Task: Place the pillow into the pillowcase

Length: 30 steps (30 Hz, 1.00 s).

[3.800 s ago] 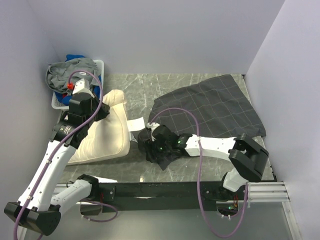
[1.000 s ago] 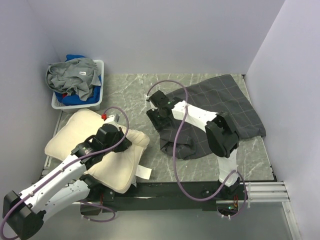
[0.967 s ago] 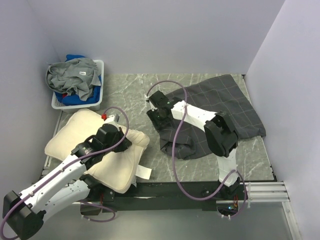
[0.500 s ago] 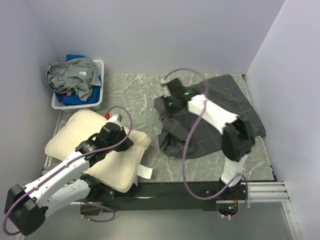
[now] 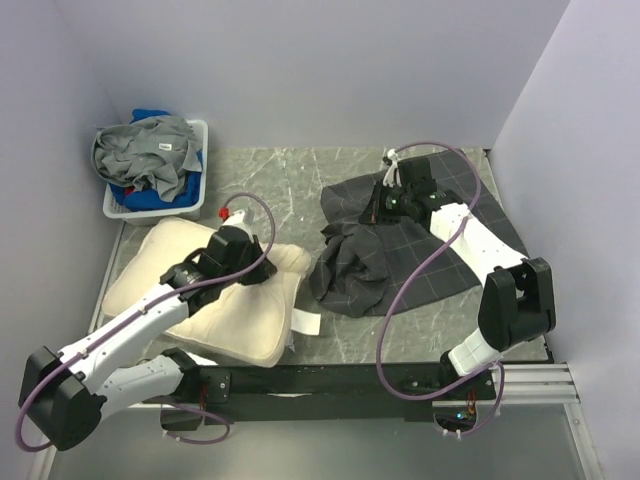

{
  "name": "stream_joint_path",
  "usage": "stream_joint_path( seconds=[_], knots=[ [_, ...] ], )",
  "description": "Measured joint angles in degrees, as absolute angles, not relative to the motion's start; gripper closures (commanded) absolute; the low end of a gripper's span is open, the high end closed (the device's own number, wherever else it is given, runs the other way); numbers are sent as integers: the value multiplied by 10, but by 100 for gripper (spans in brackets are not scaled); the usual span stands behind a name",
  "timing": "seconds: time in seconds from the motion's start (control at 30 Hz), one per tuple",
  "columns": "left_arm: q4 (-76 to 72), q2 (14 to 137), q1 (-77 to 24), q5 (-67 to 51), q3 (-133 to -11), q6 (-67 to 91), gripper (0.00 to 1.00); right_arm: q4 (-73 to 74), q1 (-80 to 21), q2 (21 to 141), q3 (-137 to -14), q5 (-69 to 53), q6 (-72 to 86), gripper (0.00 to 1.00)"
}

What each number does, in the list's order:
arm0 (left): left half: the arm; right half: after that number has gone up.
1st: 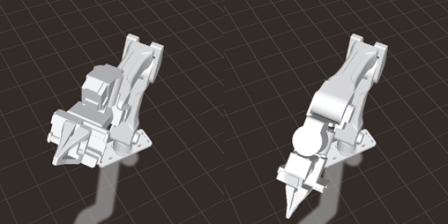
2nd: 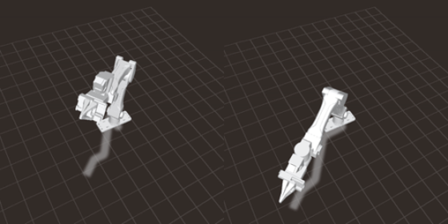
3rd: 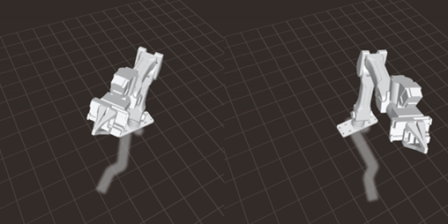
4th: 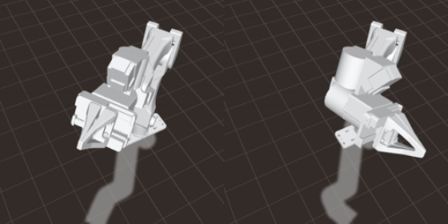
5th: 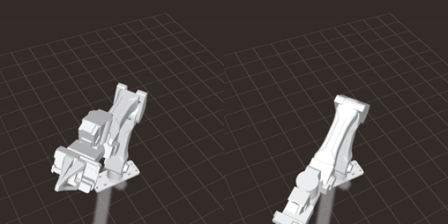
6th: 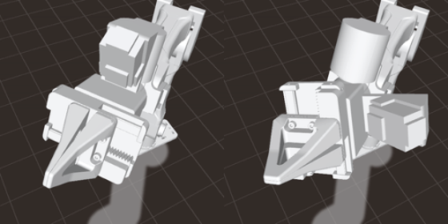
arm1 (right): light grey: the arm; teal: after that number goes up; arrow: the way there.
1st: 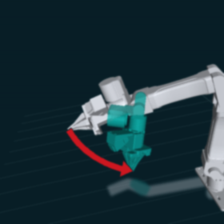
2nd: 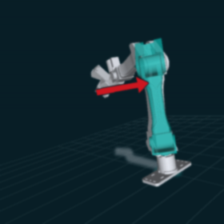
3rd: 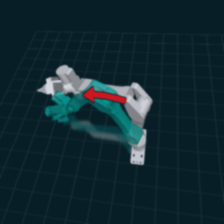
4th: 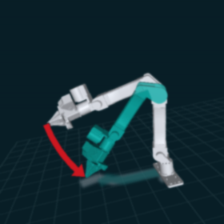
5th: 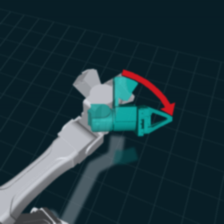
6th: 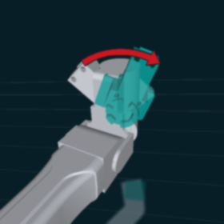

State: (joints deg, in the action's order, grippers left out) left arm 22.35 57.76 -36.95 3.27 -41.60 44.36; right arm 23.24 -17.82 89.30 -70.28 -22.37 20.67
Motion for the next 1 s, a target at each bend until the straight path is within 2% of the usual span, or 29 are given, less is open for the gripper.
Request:
stream_joint_path(
  seconds=[0.4,0.73,0.83,0.87,1.0],
  knots=[
    [221,684,-394,-8,-571,410,99,186,-164,893,-692,-291,262,97],
    [146,835,-435,-32,-552,401,99,171,-164,884,-692,-313,295,97],
    [126,868,-440,-32,-549,401,99,171,-164,863,-690,-321,303,94],
    [120,876,-440,-32,-550,402,99,172,-164,853,-689,-322,305,91],
    [98,899,-440,-32,-553,409,99,173,-164,811,-689,-312,306,90]
  ],
)
